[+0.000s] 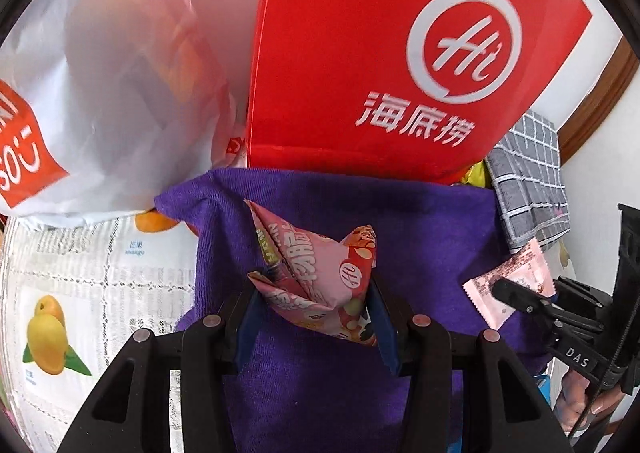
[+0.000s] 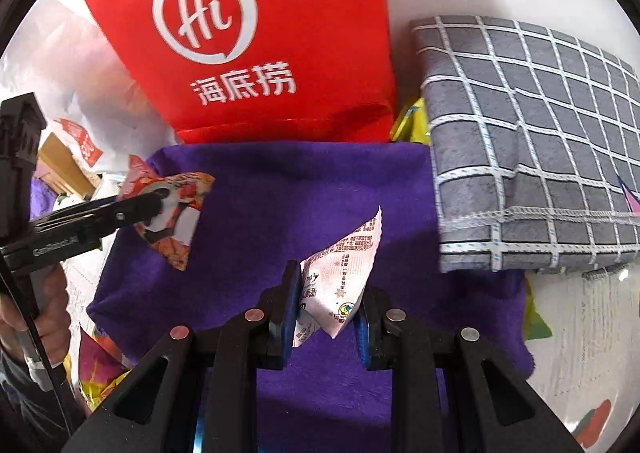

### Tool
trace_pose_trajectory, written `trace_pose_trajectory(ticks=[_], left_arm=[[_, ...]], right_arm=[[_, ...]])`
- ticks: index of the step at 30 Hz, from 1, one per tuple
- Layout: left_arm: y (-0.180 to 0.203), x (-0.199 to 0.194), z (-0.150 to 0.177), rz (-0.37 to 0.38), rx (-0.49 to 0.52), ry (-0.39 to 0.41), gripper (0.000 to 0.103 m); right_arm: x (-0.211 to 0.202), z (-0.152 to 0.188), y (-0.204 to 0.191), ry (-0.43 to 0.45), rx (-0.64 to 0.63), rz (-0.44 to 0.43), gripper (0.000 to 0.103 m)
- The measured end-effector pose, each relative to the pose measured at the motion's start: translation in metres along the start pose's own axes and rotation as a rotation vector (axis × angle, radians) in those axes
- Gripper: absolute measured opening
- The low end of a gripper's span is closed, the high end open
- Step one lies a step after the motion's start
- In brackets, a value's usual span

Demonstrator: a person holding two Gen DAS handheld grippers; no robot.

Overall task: Organize snacks
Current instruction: 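Carry both packets onto the purple towel and open both tools to release them, then withdraw both tools from the towel back toward the snack pile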

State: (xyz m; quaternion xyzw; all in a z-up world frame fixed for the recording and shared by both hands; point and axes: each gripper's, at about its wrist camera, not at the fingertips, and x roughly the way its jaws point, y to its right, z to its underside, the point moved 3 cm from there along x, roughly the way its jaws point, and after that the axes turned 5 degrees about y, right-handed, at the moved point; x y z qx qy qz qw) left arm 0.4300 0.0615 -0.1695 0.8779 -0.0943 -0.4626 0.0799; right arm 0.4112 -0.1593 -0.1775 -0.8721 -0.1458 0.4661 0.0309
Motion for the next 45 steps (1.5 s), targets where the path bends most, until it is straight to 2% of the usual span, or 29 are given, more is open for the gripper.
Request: trace_pose_trajectory(ticks=[6, 10, 20, 22, 24, 26, 28, 30, 35, 45], left_arm=[[-0.001, 0.006, 0.001, -0.003, 0.004, -0.012, 0.047], [-0.002, 0.01, 0.005, -0.008, 0.009, -0.026, 0.048], [0.005, 0.016, 0.002, -0.009, 0.021, -0.033, 0.048], [0.007, 0.017, 0.002, -0.011, 0.03, -0.039, 0.051], [0.01, 0.018, 0.002, -0.014, 0.043, -0.047, 0.056], [0.011, 0.018, 0.001, -0.018, 0.051, -0.042, 0.064], [0.013, 0.016, -0.001, -0.027, 0.06, -0.027, 0.073], [0.014, 0.014, -0.003, -0.025, 0.067, -0.022, 0.08], [0.015, 0.009, -0.006, -0.012, 0.062, -0.005, 0.082], [0.003, -0.008, -0.01, 0.034, 0.025, 0.03, 0.082]], right_arm=[[0.008, 0.001, -0.003, -0.002, -0.007, -0.003, 0.024], [0.012, 0.002, -0.004, -0.013, -0.029, 0.032, 0.024], [0.024, 0.002, -0.01, -0.038, -0.058, 0.059, 0.027], [0.028, 0.0, -0.013, -0.036, -0.059, 0.064, 0.034], [0.026, -0.002, -0.012, -0.031, -0.058, 0.072, 0.056], [0.02, -0.005, -0.009, -0.002, -0.046, 0.08, 0.064], [0.012, -0.009, -0.008, 0.028, -0.056, 0.09, 0.067], [0.007, -0.011, -0.01, 0.052, -0.083, 0.112, 0.078], [-0.007, -0.016, -0.013, 0.102, -0.124, 0.167, 0.078], [-0.02, -0.015, -0.01, 0.167, -0.094, 0.18, 0.078]])
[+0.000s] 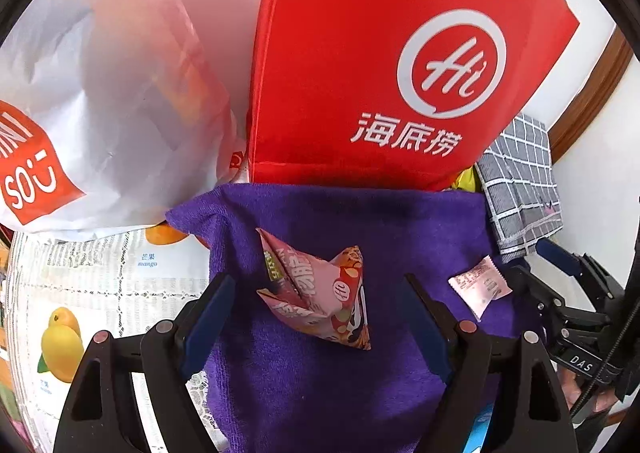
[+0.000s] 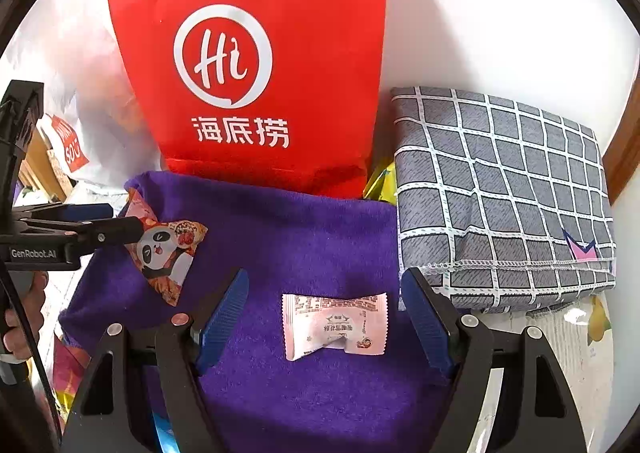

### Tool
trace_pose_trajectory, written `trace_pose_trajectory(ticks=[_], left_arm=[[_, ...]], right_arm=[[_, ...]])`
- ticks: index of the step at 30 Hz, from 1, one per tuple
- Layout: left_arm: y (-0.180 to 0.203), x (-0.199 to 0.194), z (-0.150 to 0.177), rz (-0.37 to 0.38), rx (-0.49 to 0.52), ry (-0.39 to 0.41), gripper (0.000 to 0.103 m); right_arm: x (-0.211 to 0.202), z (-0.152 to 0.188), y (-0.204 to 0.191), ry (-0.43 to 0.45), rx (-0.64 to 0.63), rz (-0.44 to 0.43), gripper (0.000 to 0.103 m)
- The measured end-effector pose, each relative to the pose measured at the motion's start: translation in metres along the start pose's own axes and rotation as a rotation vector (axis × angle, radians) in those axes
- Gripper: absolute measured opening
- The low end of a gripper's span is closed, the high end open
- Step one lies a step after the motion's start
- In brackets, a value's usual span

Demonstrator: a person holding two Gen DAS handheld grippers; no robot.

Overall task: Organize snacks
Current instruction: 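Withdraw both tools from the towel back toward the snack pile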

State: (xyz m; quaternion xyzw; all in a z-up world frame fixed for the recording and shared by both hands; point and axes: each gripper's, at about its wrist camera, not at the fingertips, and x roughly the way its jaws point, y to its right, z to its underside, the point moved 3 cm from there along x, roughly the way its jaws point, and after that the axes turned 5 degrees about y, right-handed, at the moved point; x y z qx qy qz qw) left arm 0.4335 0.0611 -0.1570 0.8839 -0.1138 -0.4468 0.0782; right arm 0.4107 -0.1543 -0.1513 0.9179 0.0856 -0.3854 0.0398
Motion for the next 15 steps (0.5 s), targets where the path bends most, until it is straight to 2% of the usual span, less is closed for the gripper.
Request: trace_pose_trajectory(ticks=[6, 15], left_arm=[[-0.0064, -0.0063, -0.0004, 0.007, -0.004, 0.002, 0.082], [-0.0047, -0.0113, 0.0005, 0.011, 0.007, 0.008, 0.082]], right_arm=[[-0.0013, -0.0004, -0.0011, 0.005, -0.005, 0.016, 0.078], [-0.0072, -0.0029, -0.0054, -0.007, 0.003, -0.023, 0.076]])
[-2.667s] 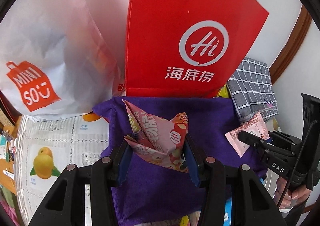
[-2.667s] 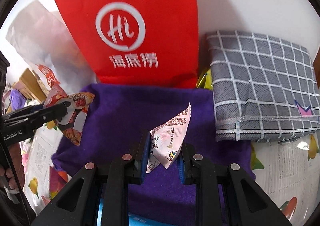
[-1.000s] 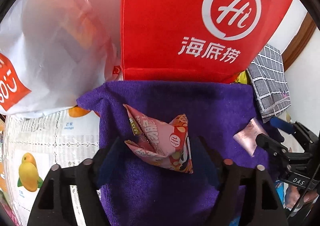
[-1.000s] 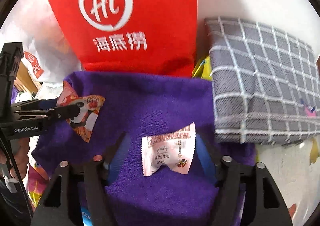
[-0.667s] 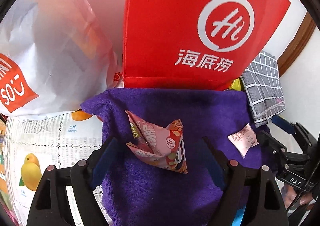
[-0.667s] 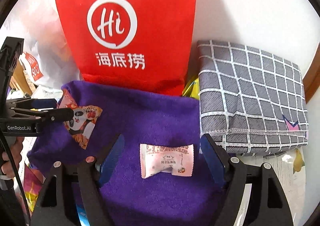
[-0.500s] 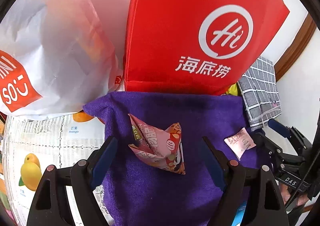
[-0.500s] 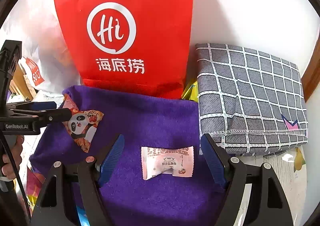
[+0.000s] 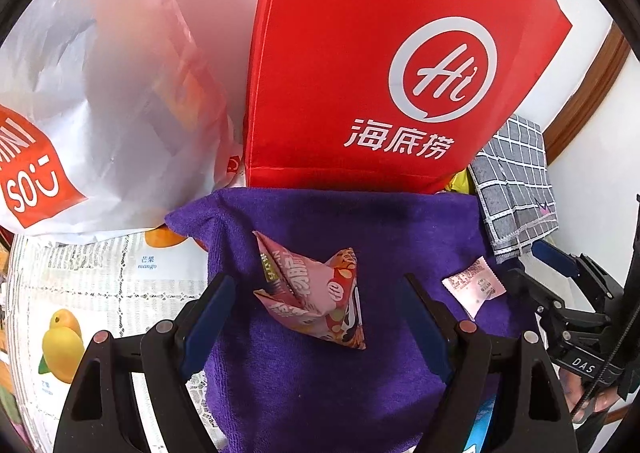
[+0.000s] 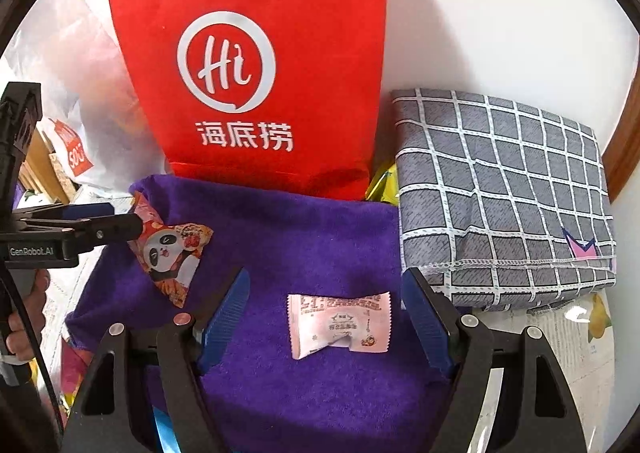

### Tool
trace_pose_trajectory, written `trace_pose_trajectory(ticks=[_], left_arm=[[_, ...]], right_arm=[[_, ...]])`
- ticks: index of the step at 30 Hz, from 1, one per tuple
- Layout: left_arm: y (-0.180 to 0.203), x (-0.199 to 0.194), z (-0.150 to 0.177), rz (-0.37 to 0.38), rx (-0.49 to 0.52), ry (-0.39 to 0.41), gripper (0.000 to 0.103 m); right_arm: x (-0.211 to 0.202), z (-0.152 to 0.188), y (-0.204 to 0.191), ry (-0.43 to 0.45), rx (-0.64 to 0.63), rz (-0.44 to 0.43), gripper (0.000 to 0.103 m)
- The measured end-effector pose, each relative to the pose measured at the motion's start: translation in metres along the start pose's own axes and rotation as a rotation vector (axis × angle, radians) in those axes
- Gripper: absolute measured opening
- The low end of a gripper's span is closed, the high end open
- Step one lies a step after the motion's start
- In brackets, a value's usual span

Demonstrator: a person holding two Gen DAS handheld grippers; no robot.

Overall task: Organize snacks
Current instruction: 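Withdraw both tools from the towel back toward the snack pile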

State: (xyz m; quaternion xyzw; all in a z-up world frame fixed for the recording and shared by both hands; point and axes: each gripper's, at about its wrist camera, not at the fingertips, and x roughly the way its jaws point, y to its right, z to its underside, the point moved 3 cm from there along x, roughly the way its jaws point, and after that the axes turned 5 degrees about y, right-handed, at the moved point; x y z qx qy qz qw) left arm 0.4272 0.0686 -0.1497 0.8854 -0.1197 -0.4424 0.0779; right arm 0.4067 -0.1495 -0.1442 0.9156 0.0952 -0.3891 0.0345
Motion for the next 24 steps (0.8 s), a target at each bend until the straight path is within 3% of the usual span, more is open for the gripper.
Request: trace_pose_trajectory(ticks=[17, 24], left_arm=[[0.004, -0.023, -0.006, 0.016, -0.014, 0.046, 0.081], [0.011, -0.06, 0.007, 0.006, -0.004, 0.076, 0.08]], right_arm=[[-0.018, -0.002, -0.013, 0.041, -0.032, -0.017, 0.073], [-0.059, -0.001, -0.01, 0.064, 0.049, -0.047, 0.073]])
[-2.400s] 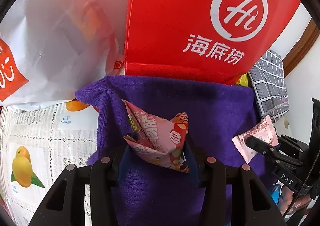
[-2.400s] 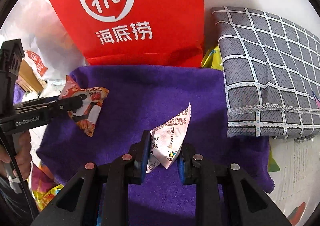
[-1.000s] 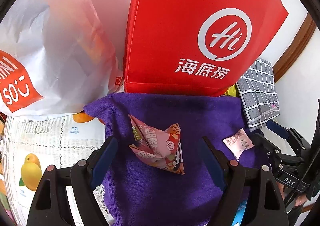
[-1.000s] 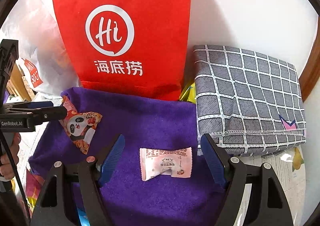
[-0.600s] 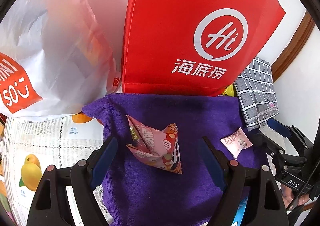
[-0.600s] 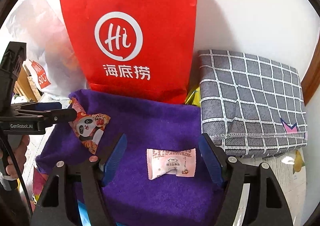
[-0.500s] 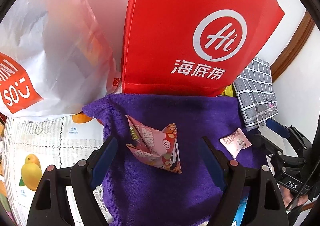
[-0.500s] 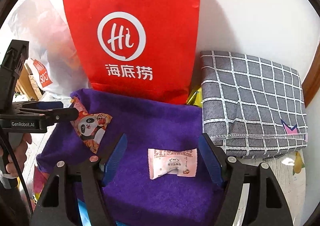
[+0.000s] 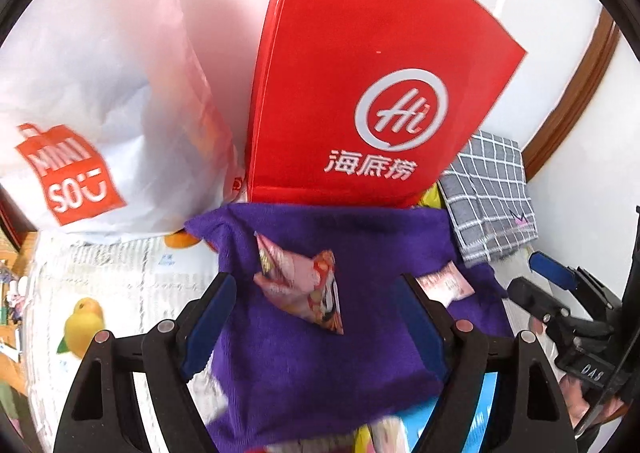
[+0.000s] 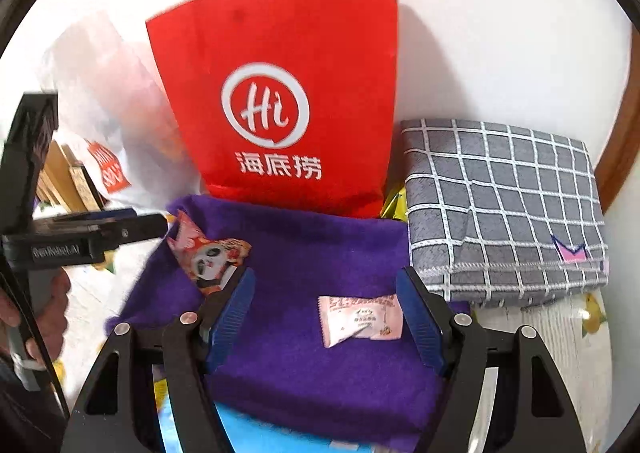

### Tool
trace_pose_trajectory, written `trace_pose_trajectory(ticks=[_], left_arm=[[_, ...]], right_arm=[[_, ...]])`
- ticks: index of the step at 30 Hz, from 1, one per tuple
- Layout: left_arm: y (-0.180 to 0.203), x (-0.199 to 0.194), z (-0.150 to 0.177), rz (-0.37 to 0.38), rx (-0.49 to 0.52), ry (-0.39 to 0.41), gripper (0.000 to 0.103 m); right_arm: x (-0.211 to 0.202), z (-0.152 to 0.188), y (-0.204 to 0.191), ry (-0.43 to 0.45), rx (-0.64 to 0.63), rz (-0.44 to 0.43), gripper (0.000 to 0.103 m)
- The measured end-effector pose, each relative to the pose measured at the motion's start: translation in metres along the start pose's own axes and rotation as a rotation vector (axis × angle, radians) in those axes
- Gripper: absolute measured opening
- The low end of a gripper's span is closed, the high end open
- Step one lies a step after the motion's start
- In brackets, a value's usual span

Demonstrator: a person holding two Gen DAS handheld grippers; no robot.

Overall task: Organize snacks
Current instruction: 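Withdraw both tools from the towel back toward the snack pile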

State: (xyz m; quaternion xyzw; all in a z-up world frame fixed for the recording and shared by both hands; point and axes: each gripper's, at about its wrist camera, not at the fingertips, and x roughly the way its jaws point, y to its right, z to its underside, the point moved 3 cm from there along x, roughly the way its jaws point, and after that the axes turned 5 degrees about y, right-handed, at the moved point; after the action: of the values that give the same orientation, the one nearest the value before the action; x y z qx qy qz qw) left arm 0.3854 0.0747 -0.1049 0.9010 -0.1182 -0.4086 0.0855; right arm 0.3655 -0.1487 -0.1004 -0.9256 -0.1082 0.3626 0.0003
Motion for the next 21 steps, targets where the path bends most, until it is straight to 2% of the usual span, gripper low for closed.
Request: trace_pose_trajectory(ticks=[7, 13, 17, 21], left_arm=[[-0.001, -0.051, 0.023, -0.038, -0.002, 0.019, 0.08], [0.005, -0.092, 0.048, -0.071, 0.023, 0.039, 0.08], [0.004, -0.116, 0.066, -0.071, 0.015, 0.042, 0.08], [0.002, -0.133, 0.083, -0.08, 0.005, 0.044, 0.081]], right_arm=[[-0.042, 0.023, -0.011, -0.014, 0.042, -0.01, 0.07], [-0.082, 0.064, -0.026, -0.015, 0.037, -0.003, 0.066], [-0.097, 0.097, -0.028, -0.053, 0.05, -0.012, 0.066], [-0.104, 0.14, -0.033, -0.136, 0.058, -0.084, 0.068]])
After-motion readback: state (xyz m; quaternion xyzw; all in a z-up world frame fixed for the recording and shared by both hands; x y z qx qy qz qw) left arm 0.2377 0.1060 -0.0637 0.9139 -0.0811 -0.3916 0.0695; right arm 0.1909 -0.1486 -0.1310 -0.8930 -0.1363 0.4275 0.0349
